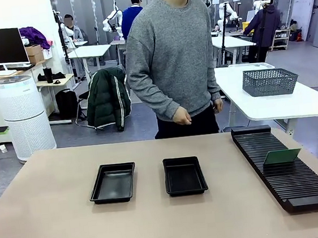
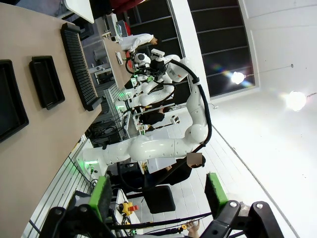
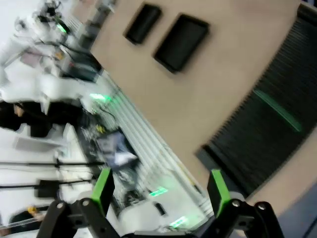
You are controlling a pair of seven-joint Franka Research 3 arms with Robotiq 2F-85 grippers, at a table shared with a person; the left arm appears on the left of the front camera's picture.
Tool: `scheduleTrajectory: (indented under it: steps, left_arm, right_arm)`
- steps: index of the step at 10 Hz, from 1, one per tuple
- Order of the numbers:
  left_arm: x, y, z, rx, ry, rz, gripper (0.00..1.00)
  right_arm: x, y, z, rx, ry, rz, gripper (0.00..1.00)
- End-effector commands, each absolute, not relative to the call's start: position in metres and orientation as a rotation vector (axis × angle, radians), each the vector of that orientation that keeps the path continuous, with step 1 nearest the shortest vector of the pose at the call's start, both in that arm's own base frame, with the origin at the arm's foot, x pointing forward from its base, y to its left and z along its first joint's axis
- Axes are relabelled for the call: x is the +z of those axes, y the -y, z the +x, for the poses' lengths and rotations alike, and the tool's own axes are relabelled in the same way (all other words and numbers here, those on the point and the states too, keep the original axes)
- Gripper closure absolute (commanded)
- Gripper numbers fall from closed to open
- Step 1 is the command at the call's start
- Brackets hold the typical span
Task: Inspect and transfer BCBs to ESD trays.
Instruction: Pick up the Blank PCB from the PCB Rack and place it in the left ESD tray.
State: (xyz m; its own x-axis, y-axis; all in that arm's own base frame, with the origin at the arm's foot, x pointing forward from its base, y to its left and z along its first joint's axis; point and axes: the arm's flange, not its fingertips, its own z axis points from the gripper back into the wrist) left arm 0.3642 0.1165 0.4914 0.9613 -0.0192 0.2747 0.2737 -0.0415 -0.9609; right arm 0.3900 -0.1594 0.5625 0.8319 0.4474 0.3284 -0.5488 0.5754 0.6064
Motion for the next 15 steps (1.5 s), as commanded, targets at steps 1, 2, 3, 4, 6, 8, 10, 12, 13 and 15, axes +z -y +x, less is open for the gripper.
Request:
scheduleTrajectory:
  steps: [1, 2, 3, 4, 6, 8, 10, 12, 13, 15]
  left_arm:
    - [0.492, -0.116, 0.363, -0.225, 0.198, -1.599, 0.00]
    - [0.492, -0.116, 0.363, -0.225, 0.198, -1.599, 0.00]
    - [0.492, -0.116, 0.363, -0.225, 0.198, -1.599, 0.00]
    - [0.492, -0.116, 0.363, -0.225, 0.198, -1.599, 0.00]
    - [0.492, -0.116, 0.363, -0.225, 0.198, -1.599, 0.00]
    - [0.492, -0.116, 0.363, -0.225, 0.198, -1.599, 0.00]
    - [0.492, -0.116, 0.363, -0.225, 0.198, -1.599, 0.00]
    - [0.492, -0.116, 0.363, -0.225, 0.198, -1.599, 0.00]
    - [0.492, -0.116, 0.363, -0.225, 0.198, -1.599, 0.00]
    - [0.492, -0.116, 0.363, -0.225, 0.198, -1.599, 0.00]
  right_arm:
    - [0.564, 0.153, 0.396, 0.860, 0.281, 0.503, 0.00]
    - [0.569, 0.147, 0.398, 0.999, 0.312, 0.395, 0.00]
    - [0.575, 0.138, 0.399, 1.183, 0.340, 0.264, 0.00]
    - [0.580, 0.130, 0.399, 1.345, 0.373, 0.137, 0.00]
    - [0.585, 0.113, 0.402, 1.637, 0.425, -0.077, 0.00]
    - [0.585, 0.108, 0.404, 1.834, 0.444, -0.132, 0.00]
    - [0.591, 0.101, 0.411, 1.923, 0.385, -0.089, 0.00]
    - [0.598, 0.089, 0.415, 1.872, 0.341, -0.026, 0.00]
    - [0.604, 0.084, 0.416, 1.758, 0.346, 0.028, 0.00]
    - [0.592, 0.094, 0.410, 1.917, 0.347, -0.088, 0.00]
